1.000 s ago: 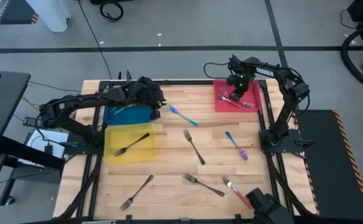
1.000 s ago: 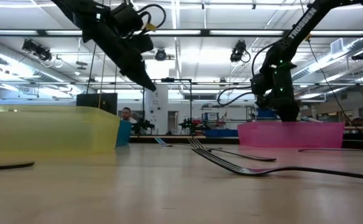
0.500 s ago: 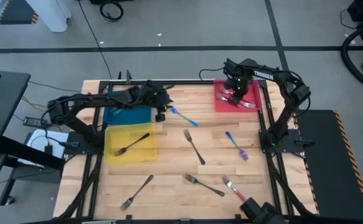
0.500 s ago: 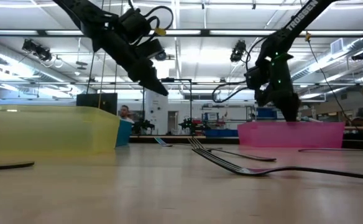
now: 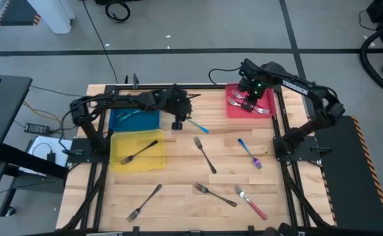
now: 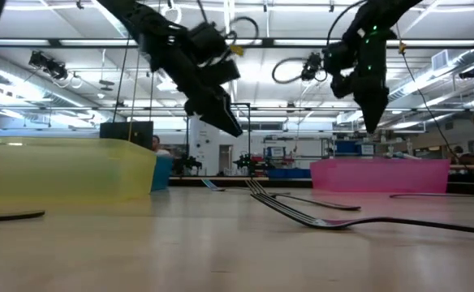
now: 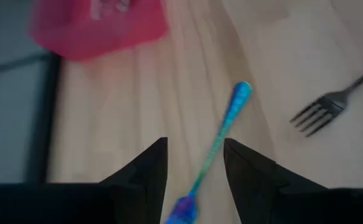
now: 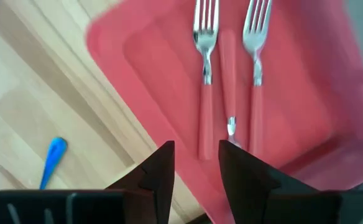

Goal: Sort silverware by color (type)
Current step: Put the blue fork into the blue bin

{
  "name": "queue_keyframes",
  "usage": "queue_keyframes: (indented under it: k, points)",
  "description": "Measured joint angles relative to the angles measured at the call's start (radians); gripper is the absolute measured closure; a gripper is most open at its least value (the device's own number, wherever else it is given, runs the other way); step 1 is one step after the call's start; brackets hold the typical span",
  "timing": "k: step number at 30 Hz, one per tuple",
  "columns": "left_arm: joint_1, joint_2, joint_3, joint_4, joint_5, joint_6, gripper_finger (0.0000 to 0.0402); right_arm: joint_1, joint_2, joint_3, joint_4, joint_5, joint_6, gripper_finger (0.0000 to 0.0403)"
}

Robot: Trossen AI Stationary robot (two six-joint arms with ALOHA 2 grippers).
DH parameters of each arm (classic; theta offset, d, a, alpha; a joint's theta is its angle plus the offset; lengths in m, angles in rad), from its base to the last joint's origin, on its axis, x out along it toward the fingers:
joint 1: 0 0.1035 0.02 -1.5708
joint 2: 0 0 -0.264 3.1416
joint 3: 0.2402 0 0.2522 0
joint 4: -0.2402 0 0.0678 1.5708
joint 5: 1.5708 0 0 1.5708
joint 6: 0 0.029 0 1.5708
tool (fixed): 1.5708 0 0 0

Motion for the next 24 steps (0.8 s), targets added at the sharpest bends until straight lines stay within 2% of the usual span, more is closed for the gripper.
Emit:
queue_keyframes:
  k: [3,6,15,24]
  points:
    - [0.006,0.077,0.107,-0.130,0.053,0.001,0.0250,0.017,-0.051,0.000,0.010,-0.004,0.000,0.0270]
    - [0.011,0.127,0.153,-0.189,0.059,0.025,0.0250,0.032,-0.095,0.000,0.012,-0.004,0.000,0.0270]
    - [0.024,0.209,0.163,-0.187,0.072,0.056,0.0250,0.063,-0.180,0.000,0.026,-0.005,0.000,0.0270]
    - [0.023,0.264,0.164,-0.178,0.081,0.025,0.0251,0.084,-0.194,0.000,0.048,-0.041,0.000,0.0270]
